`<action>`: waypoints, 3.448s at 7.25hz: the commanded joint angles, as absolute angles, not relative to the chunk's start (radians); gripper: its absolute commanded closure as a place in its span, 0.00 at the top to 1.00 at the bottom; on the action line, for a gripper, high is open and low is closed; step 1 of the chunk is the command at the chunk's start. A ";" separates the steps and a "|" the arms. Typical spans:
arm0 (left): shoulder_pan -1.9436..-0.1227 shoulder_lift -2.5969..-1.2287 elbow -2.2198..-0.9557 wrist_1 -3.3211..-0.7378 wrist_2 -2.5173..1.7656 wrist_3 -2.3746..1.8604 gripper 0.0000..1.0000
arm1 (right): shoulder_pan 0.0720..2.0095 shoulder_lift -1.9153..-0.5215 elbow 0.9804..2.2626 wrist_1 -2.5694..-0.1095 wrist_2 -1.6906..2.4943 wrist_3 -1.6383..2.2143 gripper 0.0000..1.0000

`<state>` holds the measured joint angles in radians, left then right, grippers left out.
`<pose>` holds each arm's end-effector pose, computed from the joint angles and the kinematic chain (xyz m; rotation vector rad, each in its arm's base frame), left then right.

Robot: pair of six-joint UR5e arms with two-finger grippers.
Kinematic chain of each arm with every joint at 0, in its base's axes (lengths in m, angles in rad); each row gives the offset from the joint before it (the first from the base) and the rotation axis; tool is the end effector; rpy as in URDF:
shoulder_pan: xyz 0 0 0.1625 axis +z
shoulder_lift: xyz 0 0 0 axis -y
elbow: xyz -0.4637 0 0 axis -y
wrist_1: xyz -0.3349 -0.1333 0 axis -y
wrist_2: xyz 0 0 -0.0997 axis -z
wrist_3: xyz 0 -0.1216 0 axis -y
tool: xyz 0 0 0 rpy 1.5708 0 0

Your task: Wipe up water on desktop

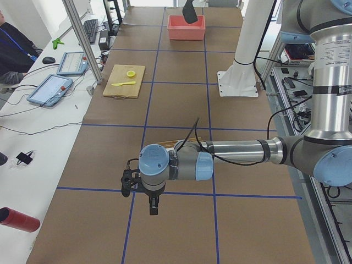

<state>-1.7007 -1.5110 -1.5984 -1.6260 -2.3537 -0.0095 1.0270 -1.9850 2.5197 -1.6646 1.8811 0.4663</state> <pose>-0.1001 -0.3991 0.7200 0.0689 0.7807 -0.1232 -0.0425 -0.2561 0.4785 0.2352 -0.4791 -0.1441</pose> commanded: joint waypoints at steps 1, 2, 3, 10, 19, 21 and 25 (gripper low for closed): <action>-1.698 -1.511 -1.598 -1.628 -2.355 -0.011 0.99 | 1.125 -2.095 2.272 -1.236 1.987 0.364 0.00; -1.697 -1.511 -1.598 -1.628 -2.355 -0.011 0.98 | 1.162 -2.118 2.170 -1.101 2.029 0.350 0.00; -1.697 -1.511 -1.600 -1.628 -2.355 -0.011 0.99 | 1.161 -2.128 2.139 -1.097 2.028 0.351 0.00; -1.694 -1.513 -1.598 -1.628 -2.353 -0.012 0.99 | 1.012 -2.068 2.108 -1.103 2.048 0.354 0.56; -1.687 -1.511 -1.595 -1.629 -2.353 -0.009 0.98 | 1.213 -1.759 1.905 -1.338 2.046 0.446 1.00; -1.687 -1.511 -1.595 -1.629 -2.353 -0.009 0.98 | 1.296 -1.593 1.901 -1.622 2.051 0.312 1.00; -1.687 -1.511 -1.594 -1.629 -2.353 -0.009 0.99 | 1.474 -1.590 1.647 -1.637 2.237 0.235 1.00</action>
<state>-1.6874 -1.5109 -1.5943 -1.6291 -2.3531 -0.0092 1.4190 -1.5667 1.7255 -1.6369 2.2141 0.2483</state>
